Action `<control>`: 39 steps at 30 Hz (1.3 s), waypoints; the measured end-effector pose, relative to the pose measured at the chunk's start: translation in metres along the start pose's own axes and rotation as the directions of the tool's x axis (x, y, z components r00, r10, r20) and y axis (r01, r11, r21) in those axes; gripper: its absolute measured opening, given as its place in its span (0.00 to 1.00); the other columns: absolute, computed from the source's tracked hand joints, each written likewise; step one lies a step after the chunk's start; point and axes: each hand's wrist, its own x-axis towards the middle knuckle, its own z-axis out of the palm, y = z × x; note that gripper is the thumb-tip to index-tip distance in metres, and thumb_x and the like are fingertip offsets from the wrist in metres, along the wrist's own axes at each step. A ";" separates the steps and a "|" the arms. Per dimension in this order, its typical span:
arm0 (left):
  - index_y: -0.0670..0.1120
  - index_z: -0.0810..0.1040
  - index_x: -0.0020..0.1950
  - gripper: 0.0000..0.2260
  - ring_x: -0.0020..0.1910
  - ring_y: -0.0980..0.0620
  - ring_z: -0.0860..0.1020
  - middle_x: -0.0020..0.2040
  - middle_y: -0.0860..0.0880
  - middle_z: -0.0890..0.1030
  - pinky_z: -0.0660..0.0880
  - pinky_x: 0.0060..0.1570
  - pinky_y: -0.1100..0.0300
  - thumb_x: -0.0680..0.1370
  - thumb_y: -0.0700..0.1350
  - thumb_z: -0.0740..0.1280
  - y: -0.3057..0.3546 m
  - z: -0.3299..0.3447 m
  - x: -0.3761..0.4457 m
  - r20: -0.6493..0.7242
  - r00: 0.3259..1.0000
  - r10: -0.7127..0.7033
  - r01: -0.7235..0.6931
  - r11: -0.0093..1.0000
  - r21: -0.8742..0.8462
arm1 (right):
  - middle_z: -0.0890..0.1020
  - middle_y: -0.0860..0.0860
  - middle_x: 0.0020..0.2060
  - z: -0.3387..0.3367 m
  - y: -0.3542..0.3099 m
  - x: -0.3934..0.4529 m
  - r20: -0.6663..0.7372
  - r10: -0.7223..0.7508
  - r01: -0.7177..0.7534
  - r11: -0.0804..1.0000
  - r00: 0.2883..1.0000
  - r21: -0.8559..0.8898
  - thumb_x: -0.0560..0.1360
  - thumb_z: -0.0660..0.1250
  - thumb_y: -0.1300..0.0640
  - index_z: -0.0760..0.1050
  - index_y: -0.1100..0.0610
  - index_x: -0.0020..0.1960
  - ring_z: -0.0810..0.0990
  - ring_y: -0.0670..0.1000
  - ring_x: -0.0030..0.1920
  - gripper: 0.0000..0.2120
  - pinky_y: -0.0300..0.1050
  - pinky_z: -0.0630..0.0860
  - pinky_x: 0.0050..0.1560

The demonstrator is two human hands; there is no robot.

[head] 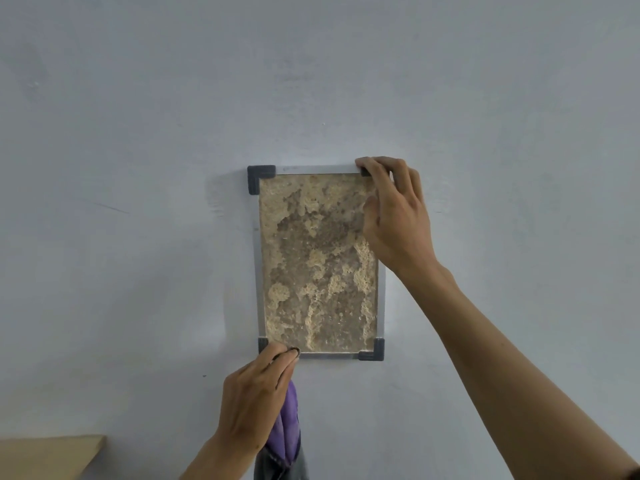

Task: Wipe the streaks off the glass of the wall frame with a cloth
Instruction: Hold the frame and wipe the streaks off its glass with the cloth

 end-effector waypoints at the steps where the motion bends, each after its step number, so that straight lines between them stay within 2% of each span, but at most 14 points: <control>1: 0.47 0.86 0.52 0.08 0.36 0.56 0.82 0.50 0.55 0.83 0.79 0.33 0.63 0.77 0.43 0.67 0.001 0.000 0.000 0.007 1.000 0.010 -0.010 1.000 0.006 | 0.73 0.51 0.67 0.000 0.000 0.000 0.000 0.000 0.000 1.000 1.000 0.002 0.76 0.59 0.66 0.71 0.56 0.73 0.69 0.54 0.68 0.26 0.51 0.74 0.67; 3: 0.47 0.86 0.51 0.07 0.35 0.55 0.82 0.49 0.55 0.84 0.80 0.32 0.62 0.75 0.40 0.70 0.002 -0.001 0.001 0.017 0.999 0.032 -0.032 0.999 0.016 | 0.73 0.51 0.67 0.001 0.001 0.000 -0.004 0.004 -0.004 1.000 1.000 0.003 0.76 0.59 0.66 0.71 0.56 0.73 0.69 0.54 0.68 0.26 0.51 0.74 0.67; 6: 0.47 0.85 0.50 0.06 0.33 0.55 0.80 0.47 0.55 0.83 0.79 0.30 0.61 0.76 0.41 0.69 0.001 -0.002 0.005 0.029 0.998 0.049 -0.049 0.998 0.025 | 0.73 0.51 0.66 0.002 0.000 0.000 -0.005 0.006 -0.006 1.000 1.000 -0.001 0.76 0.59 0.66 0.72 0.56 0.73 0.69 0.54 0.68 0.26 0.51 0.74 0.67; 9: 0.47 0.85 0.49 0.06 0.35 0.56 0.80 0.47 0.55 0.83 0.79 0.31 0.61 0.75 0.40 0.69 0.002 0.001 0.007 0.044 0.995 0.089 -0.091 0.996 0.024 | 0.73 0.52 0.66 0.000 0.000 0.000 0.013 0.002 -0.002 1.000 1.000 0.002 0.76 0.59 0.66 0.71 0.56 0.73 0.68 0.54 0.68 0.26 0.52 0.74 0.67; 13: 0.48 0.85 0.50 0.10 0.39 0.59 0.80 0.47 0.56 0.82 0.80 0.33 0.63 0.78 0.44 0.64 0.014 0.008 0.012 0.065 0.994 0.091 -0.090 0.996 -0.018 | 0.72 0.50 0.66 -0.006 0.000 0.002 0.058 0.003 -0.003 1.000 0.998 -0.011 0.76 0.60 0.66 0.70 0.55 0.73 0.68 0.54 0.68 0.26 0.54 0.75 0.64; 16: 0.48 0.85 0.49 0.05 0.37 0.60 0.79 0.46 0.56 0.82 0.79 0.32 0.63 0.77 0.41 0.70 0.029 0.013 0.019 0.074 0.992 0.102 -0.098 0.993 -0.064 | 0.72 0.50 0.66 -0.009 0.001 0.003 0.089 0.001 0.001 1.000 0.996 -0.020 0.77 0.60 0.66 0.70 0.54 0.74 0.69 0.54 0.68 0.26 0.54 0.76 0.63; 20: 0.48 0.82 0.46 0.06 0.33 0.57 0.78 0.45 0.55 0.80 0.78 0.29 0.60 0.75 0.38 0.76 0.049 0.024 0.026 0.109 0.989 0.097 -0.088 0.992 -0.092 | 0.72 0.50 0.67 -0.013 0.002 0.005 0.117 -0.004 0.006 1.000 0.993 -0.014 0.78 0.61 0.66 0.70 0.54 0.74 0.69 0.54 0.68 0.25 0.54 0.77 0.62; 27: 0.50 0.82 0.45 0.05 0.32 0.58 0.77 0.44 0.58 0.79 0.77 0.27 0.62 0.80 0.43 0.70 0.067 0.029 0.037 0.127 0.986 0.110 -0.093 0.987 -0.130 | 0.72 0.50 0.68 -0.018 0.007 0.005 0.154 -0.030 0.027 0.999 0.988 0.020 0.78 0.60 0.66 0.69 0.54 0.75 0.69 0.53 0.69 0.26 0.54 0.77 0.63; 30: 0.53 0.81 0.45 0.10 0.30 0.58 0.77 0.44 0.58 0.78 0.76 0.25 0.62 0.83 0.48 0.62 0.061 0.024 0.037 0.171 0.980 0.104 -0.091 0.992 -0.083 | 0.72 0.49 0.69 -0.024 0.012 0.005 0.175 -0.067 0.066 0.998 0.982 0.007 0.80 0.60 0.65 0.68 0.53 0.77 0.70 0.52 0.68 0.26 0.54 0.77 0.63; 35: 0.53 0.81 0.44 0.04 0.30 0.58 0.77 0.43 0.58 0.77 0.76 0.26 0.63 0.79 0.46 0.72 0.058 0.021 0.034 0.199 0.979 0.051 -0.031 0.994 -0.106 | 0.69 0.47 0.74 -0.047 0.029 0.016 0.326 -0.139 0.177 0.980 0.935 -0.090 0.81 0.63 0.65 0.61 0.51 0.81 0.70 0.52 0.71 0.31 0.53 0.74 0.67; 39: 0.52 0.82 0.45 0.02 0.31 0.60 0.77 0.43 0.60 0.78 0.78 0.28 0.63 0.77 0.46 0.74 0.067 0.025 0.038 0.163 0.987 -0.004 0.038 0.978 -0.205 | 0.70 0.48 0.74 -0.065 0.047 0.021 0.402 -0.125 0.195 0.971 0.907 -0.140 0.81 0.68 0.58 0.58 0.49 0.82 0.69 0.53 0.74 0.34 0.53 0.71 0.70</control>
